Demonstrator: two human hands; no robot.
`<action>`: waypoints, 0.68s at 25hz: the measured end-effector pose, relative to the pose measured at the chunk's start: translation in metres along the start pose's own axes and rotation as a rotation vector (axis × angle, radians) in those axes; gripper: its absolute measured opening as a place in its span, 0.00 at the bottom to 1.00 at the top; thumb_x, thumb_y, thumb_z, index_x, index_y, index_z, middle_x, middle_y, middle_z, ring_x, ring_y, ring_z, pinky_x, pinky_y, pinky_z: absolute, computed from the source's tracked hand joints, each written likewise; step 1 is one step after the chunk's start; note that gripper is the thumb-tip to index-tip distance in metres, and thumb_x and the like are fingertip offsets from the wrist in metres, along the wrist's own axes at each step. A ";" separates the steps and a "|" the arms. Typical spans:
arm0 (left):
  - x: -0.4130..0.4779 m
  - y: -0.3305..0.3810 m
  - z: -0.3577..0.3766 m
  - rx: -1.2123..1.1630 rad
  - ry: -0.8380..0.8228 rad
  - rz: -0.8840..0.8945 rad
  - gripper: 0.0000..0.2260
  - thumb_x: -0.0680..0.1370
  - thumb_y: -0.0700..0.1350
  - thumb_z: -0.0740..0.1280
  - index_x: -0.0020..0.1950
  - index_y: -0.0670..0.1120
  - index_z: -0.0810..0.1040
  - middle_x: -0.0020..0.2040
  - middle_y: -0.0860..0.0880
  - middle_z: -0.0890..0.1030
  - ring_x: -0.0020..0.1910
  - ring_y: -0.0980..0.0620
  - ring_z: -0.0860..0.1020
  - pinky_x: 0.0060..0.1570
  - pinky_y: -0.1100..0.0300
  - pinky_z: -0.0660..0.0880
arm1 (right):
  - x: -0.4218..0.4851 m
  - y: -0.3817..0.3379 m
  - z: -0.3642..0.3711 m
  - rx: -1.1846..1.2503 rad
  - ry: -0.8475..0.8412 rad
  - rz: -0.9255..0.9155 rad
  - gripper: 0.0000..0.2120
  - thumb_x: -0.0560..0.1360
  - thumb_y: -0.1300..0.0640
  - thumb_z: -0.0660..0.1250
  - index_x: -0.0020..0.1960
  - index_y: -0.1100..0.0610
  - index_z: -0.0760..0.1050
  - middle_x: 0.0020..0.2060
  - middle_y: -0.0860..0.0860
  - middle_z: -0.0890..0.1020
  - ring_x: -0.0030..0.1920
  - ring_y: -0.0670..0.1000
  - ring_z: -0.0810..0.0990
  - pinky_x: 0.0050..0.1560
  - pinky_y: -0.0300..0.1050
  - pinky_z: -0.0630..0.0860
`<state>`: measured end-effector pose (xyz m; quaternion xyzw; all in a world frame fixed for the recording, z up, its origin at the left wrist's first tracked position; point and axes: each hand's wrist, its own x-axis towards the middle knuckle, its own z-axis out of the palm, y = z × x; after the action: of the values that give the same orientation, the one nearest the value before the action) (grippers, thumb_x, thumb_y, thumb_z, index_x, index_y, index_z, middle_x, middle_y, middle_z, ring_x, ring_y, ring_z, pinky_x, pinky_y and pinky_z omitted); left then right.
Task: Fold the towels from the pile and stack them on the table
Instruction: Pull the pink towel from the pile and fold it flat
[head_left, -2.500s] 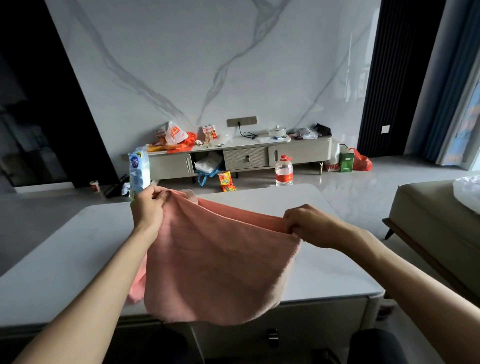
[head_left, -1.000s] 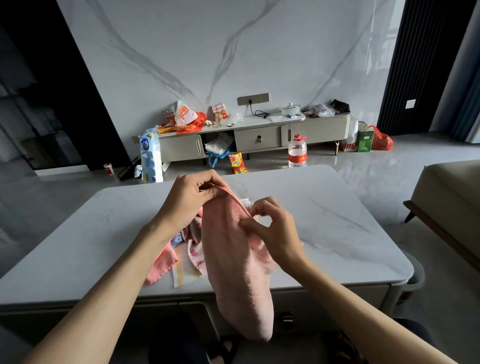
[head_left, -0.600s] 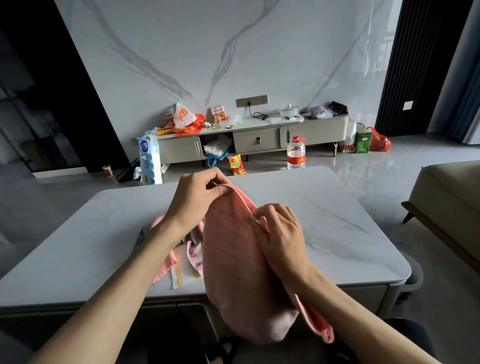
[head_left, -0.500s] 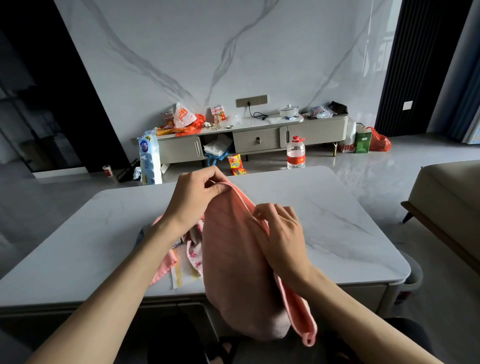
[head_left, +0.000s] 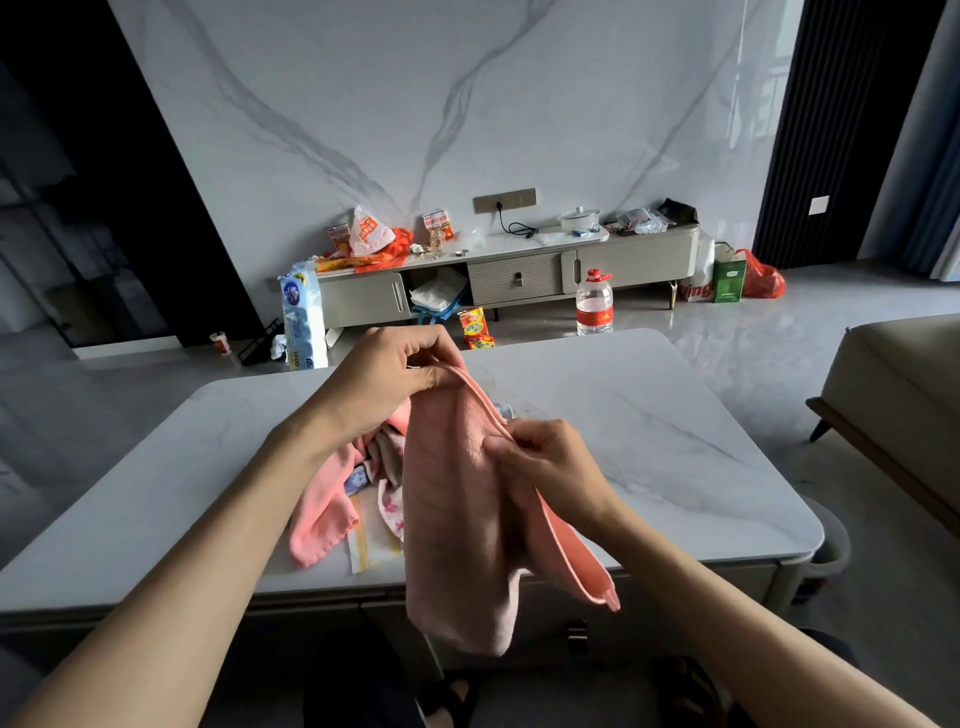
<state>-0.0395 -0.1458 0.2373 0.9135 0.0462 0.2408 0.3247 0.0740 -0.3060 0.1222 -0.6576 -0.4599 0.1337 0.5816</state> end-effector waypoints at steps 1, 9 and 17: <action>-0.001 -0.002 -0.003 0.016 -0.017 -0.017 0.03 0.73 0.39 0.74 0.42 0.47 0.83 0.39 0.50 0.84 0.40 0.55 0.80 0.47 0.56 0.76 | 0.001 0.001 -0.002 -0.025 0.018 0.013 0.19 0.75 0.49 0.70 0.33 0.61 0.74 0.27 0.49 0.69 0.30 0.45 0.65 0.33 0.45 0.64; -0.005 -0.018 -0.005 0.164 0.108 -0.132 0.05 0.71 0.44 0.76 0.39 0.50 0.81 0.37 0.52 0.82 0.40 0.51 0.79 0.46 0.51 0.76 | 0.005 0.000 -0.027 -0.605 0.078 -0.217 0.08 0.81 0.52 0.61 0.49 0.55 0.74 0.41 0.52 0.82 0.41 0.57 0.78 0.39 0.48 0.71; -0.006 -0.043 0.000 0.140 0.385 -0.168 0.03 0.73 0.40 0.74 0.41 0.45 0.82 0.38 0.46 0.83 0.40 0.45 0.80 0.42 0.54 0.75 | -0.020 0.021 -0.064 -0.739 -0.064 -0.143 0.09 0.82 0.48 0.56 0.54 0.52 0.71 0.46 0.49 0.82 0.45 0.54 0.79 0.41 0.49 0.68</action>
<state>-0.0419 -0.1134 0.2085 0.8639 0.2000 0.3790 0.2645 0.1183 -0.3598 0.1145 -0.7848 -0.5396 -0.0618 0.2984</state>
